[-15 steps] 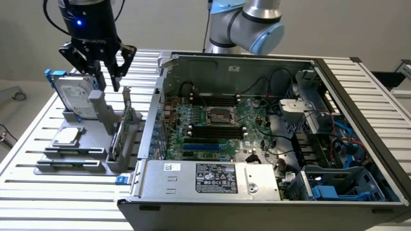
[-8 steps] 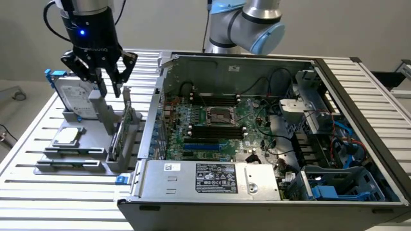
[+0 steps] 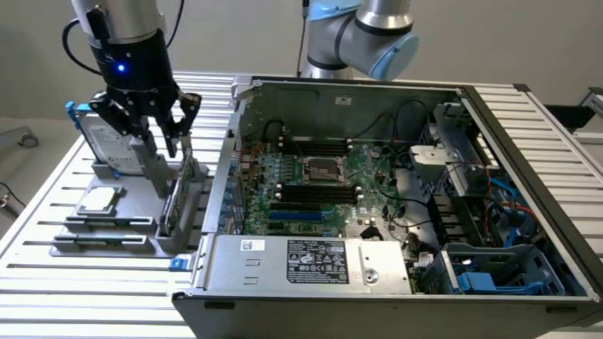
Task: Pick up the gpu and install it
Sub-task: 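Pick up the gpu and move the gpu toward the slot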
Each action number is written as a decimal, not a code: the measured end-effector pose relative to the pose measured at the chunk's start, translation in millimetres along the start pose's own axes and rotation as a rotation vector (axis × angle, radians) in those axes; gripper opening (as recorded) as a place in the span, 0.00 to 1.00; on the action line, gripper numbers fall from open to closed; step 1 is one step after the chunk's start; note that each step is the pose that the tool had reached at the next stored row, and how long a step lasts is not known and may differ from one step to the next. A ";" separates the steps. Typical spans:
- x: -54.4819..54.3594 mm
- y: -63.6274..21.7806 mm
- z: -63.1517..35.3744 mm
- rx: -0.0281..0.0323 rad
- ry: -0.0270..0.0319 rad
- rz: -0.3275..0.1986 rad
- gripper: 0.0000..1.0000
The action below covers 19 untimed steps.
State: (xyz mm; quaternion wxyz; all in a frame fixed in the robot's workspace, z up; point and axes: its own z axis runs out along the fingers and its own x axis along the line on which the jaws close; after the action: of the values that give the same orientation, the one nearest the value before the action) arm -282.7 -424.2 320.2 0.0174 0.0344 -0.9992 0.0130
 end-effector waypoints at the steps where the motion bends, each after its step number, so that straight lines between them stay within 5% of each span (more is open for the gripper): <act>1: 0.1 -4.0 1.9 0.0001 0.0000 0.000 0.36; 8: -1.3 -27.8 15.3 -0.0001 -0.0002 0.000 0.36; 19: -8.2 -21.9 34.9 -0.0008 0.0007 0.025 0.36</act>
State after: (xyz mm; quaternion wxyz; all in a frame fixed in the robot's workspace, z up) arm -274.2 -446.4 285.5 0.0176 0.0219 -0.9995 0.0129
